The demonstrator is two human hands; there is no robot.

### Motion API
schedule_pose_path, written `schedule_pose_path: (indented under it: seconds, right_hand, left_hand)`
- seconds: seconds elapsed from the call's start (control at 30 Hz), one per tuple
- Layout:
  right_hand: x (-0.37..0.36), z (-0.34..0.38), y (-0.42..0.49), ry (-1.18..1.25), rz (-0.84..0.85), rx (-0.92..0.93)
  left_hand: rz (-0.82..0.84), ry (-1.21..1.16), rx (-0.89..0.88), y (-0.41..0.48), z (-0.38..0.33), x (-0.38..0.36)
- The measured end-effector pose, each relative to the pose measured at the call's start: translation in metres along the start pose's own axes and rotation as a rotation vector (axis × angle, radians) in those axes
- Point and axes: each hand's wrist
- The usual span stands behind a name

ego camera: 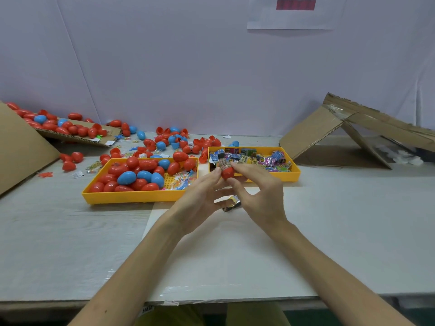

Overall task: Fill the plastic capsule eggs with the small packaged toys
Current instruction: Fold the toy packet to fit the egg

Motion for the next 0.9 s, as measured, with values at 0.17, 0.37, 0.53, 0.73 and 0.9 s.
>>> schedule_pose_path:
  seconds: [0.17,0.37,0.53,0.73,0.9]
  right_hand:
    - [-0.0013,-0.0016,-0.0017,-0.020,-0.036,0.007]
    - [-0.0007,-0.0028,-0.0035,-0.025,-0.058,-0.005]
    - [0.0012,0.0011,0.0003,0.010,-0.051,-0.005]
    - [0.0022,0.0031,0.0025,0.043,-0.016,-0.044]
    - [0.0016,0.0037,0.0020,0.002,0.024,-0.001]
  left_hand:
    - [-0.020,-0.006,-0.005,0.0013,0.0017,0.0006]
    - [-0.016,0.000,-0.011,0.0009,0.0019,0.0002]
    - [0.011,-0.008,-0.011,-0.0013,0.0002,-0.0028]
    - [0.078,-0.029,0.006,-0.0025,-0.0018,-0.0030]
    - [0.071,-0.042,0.003,-0.0006,-0.0013,-0.0045]
Point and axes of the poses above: each hand's wrist, its own y-axis towards the middle knuckle, its own x-axis out of the back of the hand, z = x × y, and after that the axes turned 11 degrees about x, right-handed
